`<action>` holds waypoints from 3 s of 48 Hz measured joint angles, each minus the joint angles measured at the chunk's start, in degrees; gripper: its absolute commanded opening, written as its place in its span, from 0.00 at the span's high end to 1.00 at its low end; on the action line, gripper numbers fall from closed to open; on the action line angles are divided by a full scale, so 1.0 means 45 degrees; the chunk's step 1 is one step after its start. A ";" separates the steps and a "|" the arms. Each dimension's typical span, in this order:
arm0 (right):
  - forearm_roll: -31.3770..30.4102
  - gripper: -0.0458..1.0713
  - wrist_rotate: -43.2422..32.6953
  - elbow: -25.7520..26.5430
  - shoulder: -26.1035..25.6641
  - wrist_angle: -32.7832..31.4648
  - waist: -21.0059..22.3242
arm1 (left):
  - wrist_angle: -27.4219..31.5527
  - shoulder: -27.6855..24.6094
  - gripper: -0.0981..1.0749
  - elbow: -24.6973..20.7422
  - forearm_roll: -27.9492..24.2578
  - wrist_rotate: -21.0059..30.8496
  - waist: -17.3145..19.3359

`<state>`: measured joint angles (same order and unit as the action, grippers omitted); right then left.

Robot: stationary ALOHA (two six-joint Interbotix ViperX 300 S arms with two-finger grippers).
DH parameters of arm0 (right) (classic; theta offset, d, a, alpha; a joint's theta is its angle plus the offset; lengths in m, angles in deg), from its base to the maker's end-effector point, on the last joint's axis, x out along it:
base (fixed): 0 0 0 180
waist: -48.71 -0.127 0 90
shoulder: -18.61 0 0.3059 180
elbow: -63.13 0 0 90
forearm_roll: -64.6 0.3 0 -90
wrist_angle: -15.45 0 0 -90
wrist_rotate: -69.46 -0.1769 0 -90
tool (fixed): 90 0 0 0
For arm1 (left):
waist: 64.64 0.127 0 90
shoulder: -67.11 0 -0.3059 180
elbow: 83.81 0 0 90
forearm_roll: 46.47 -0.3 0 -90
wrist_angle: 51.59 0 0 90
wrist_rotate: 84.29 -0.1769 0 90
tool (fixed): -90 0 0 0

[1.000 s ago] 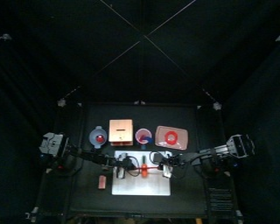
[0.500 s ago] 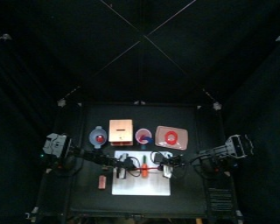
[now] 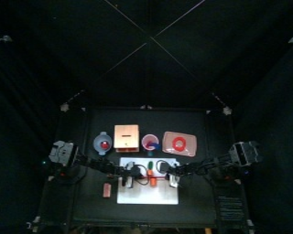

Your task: Cut carrot

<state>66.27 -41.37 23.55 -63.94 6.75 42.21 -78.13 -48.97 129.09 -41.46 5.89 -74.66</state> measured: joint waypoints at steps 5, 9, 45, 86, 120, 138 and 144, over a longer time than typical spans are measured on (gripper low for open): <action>0.0156 0.73 0.0000 0.0020 0.0000 0.0020 -0.0195 | 0.0020 -0.0020 0.67 -0.0039 0.0000 0.0020 -0.0137; 0.0215 0.73 0.0000 0.0020 0.0000 0.0078 -0.0293 | 0.0000 0.0000 0.67 -0.0059 0.0020 0.0020 -0.0254; 0.0195 0.73 -0.0020 0.0195 -0.1367 0.0000 -0.0488 | 0.0820 0.0957 0.48 -0.0059 0.0273 -0.0039 -0.0566; 0.0332 0.72 -0.0254 -0.0547 -0.4473 -0.2676 -0.0352 | 0.0586 0.3926 0.39 0.1309 0.0117 -0.0098 -0.0449; 0.2383 0.53 -0.0195 -0.3555 -1.0254 -0.7559 0.1875 | -0.0020 0.4629 0.39 0.2402 0.0098 -0.0098 -0.0449; 0.2246 0.02 -0.0195 -0.3711 -1.0352 -0.7949 0.2207 | -0.0098 0.4648 0.39 0.2461 0.0117 -0.0078 -0.0332; 0.1992 0.03 -0.0195 -0.3594 -1.0352 -0.7500 0.2227 | -0.0430 0.4707 0.39 0.2656 0.0117 -0.0098 -0.0254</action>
<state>75.24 -42.25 7.38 -110.52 -27.00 52.23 -80.07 -27.79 141.04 -40.94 5.45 -75.80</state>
